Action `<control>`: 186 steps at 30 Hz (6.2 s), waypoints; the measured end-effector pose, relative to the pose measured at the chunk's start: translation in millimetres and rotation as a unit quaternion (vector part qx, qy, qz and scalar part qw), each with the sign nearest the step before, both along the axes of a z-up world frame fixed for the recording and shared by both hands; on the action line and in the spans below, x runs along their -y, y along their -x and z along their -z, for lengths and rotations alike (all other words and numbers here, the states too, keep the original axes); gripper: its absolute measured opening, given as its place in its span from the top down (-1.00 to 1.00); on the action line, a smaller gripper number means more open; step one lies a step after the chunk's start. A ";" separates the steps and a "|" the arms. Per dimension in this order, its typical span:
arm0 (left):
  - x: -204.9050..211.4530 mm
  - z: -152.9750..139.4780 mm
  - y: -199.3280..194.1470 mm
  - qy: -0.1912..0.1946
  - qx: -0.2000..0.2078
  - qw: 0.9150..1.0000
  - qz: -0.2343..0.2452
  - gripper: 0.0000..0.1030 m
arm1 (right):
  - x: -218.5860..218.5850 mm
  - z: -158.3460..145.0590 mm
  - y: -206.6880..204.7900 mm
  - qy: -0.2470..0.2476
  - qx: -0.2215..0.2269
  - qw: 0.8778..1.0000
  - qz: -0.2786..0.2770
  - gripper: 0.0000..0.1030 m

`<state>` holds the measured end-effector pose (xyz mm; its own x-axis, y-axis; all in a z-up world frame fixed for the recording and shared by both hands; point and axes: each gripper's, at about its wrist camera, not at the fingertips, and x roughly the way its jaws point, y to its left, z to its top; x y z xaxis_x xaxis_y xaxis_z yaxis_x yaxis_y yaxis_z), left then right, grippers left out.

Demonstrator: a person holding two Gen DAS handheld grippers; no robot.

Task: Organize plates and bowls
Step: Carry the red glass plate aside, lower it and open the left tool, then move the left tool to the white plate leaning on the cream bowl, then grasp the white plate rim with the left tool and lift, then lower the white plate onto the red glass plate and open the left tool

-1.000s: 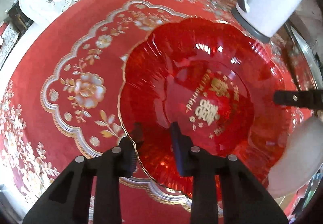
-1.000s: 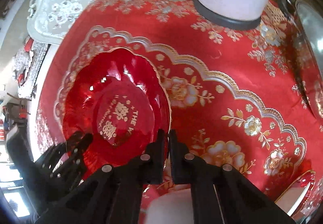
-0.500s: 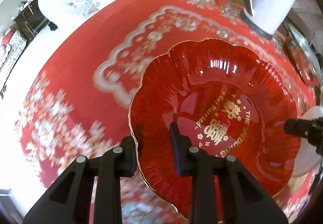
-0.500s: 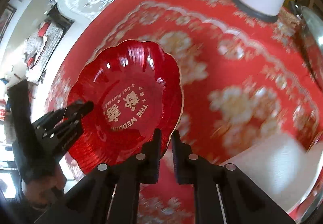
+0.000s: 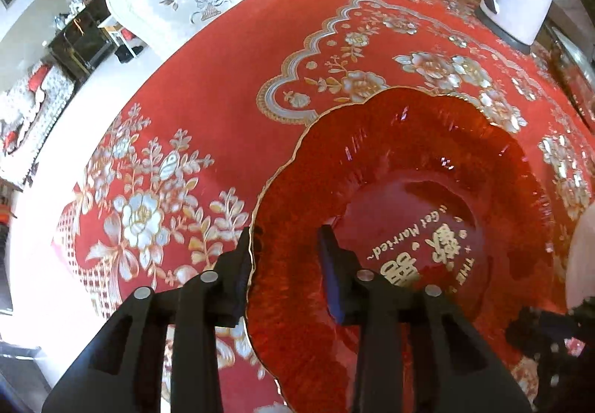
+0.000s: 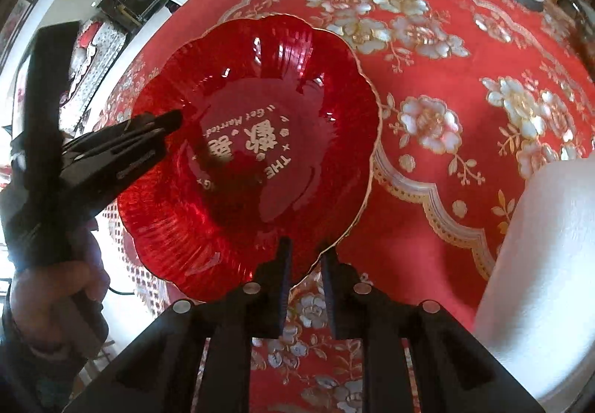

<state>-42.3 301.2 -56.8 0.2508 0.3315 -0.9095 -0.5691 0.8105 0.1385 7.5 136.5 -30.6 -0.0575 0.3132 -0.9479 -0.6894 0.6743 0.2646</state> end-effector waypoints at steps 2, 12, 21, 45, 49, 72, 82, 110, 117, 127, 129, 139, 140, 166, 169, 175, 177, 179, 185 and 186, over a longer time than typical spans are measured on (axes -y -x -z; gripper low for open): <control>-1.7 4.4 -5.1 -0.004 -0.005 1.000 0.001 0.26 | 0.3 1.4 2.8 -0.008 -0.010 1.000 0.001 0.57; -13.8 -5.3 11.0 -0.037 -0.003 0.999 -0.030 -0.32 | 25.9 -8.7 9.7 -0.040 0.002 0.999 0.017 -0.04; 28.3 -60.2 26.8 -0.061 0.039 0.997 0.003 -0.32 | 82.6 -40.5 36.1 -0.090 0.040 0.995 -0.013 -0.11; 213.0 -126.6 -49.9 0.033 0.040 0.976 0.211 -0.33 | 264.3 -29.0 14.8 -0.117 0.049 0.981 0.148 -0.20; 223.6 -128.7 -57.5 0.035 0.036 0.974 0.219 -0.33 | 264.4 -28.5 14.7 -0.118 0.048 0.981 0.145 -0.20; 239.7 -79.2 -86.2 0.055 -0.015 0.975 0.216 -0.33 | 267.3 -13.1 -2.1 -0.116 0.010 0.980 0.160 -0.26; 228.5 -60.3 -83.7 0.062 -0.040 0.977 0.199 -0.33 | 272.4 1.4 -24.0 -0.078 0.004 0.978 0.191 -0.26; 215.4 -21.6 -47.5 0.131 -0.080 0.974 0.169 -0.33 | 237.0 20.2 -90.4 -0.212 -0.169 0.922 0.276 -0.29; 202.2 -22.5 -41.8 0.129 -0.062 0.979 0.144 -0.33 | 217.5 18.4 -93.7 -0.199 -0.170 0.932 0.249 0.27; 197.1 -13.3 -46.0 0.149 -0.060 0.978 0.137 -0.33 | 224.3 12.0 -77.8 -0.176 -0.137 0.948 0.225 0.87; 197.7 -13.1 -45.4 0.153 -0.063 0.977 0.137 -0.33 | 234.7 9.5 -71.1 -0.173 -0.139 0.949 0.223 0.87; 217.8 -2.0 -42.9 0.152 -0.075 0.971 0.170 -0.33 | 273.7 16.5 -56.6 -0.161 -0.148 0.942 0.255 0.87; 220.1 -1.2 -41.9 0.152 -0.075 0.970 0.174 -0.33 | 273.6 16.5 -56.8 -0.161 -0.149 0.941 0.256 0.87; 177.3 -53.3 -19.0 0.152 -0.023 0.976 0.155 0.73 | 217.1 -35.5 -49.7 -0.163 -0.107 0.963 0.188 0.87; 153.3 -59.8 -15.3 0.144 -0.013 0.981 0.132 0.73 | 192.4 -43.2 -51.6 -0.171 -0.104 0.965 0.170 0.87; 101.2 -59.9 -10.3 0.128 0.001 0.989 0.076 0.73 | 123.4 -54.7 -57.5 -0.176 -0.097 0.971 0.127 0.87; 84.7 -60.0 -7.5 0.121 0.006 0.991 0.060 0.73 | 107.5 -52.5 -59.7 -0.173 -0.098 0.973 0.120 0.87; 72.3 -59.0 -6.4 0.116 0.009 0.992 0.051 0.73 | 91.3 -50.8 -60.6 -0.168 -0.096 0.975 0.112 0.87; 39.8 -50.5 -7.4 0.114 0.016 0.993 0.030 0.72 | 55.2 -47.0 -60.0 -0.146 -0.077 0.981 0.099 0.85; 36.2 -48.7 -8.8 0.114 0.016 0.993 0.028 0.72 | 51.9 -46.5 -59.9 -0.144 -0.076 0.982 0.100 0.85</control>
<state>-33.5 265.1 -8.1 0.2932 0.1030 -0.9505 -0.5232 0.8494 -0.0693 67.4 84.6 16.0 -0.1019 0.5863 -0.8037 -0.4886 0.6742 0.5538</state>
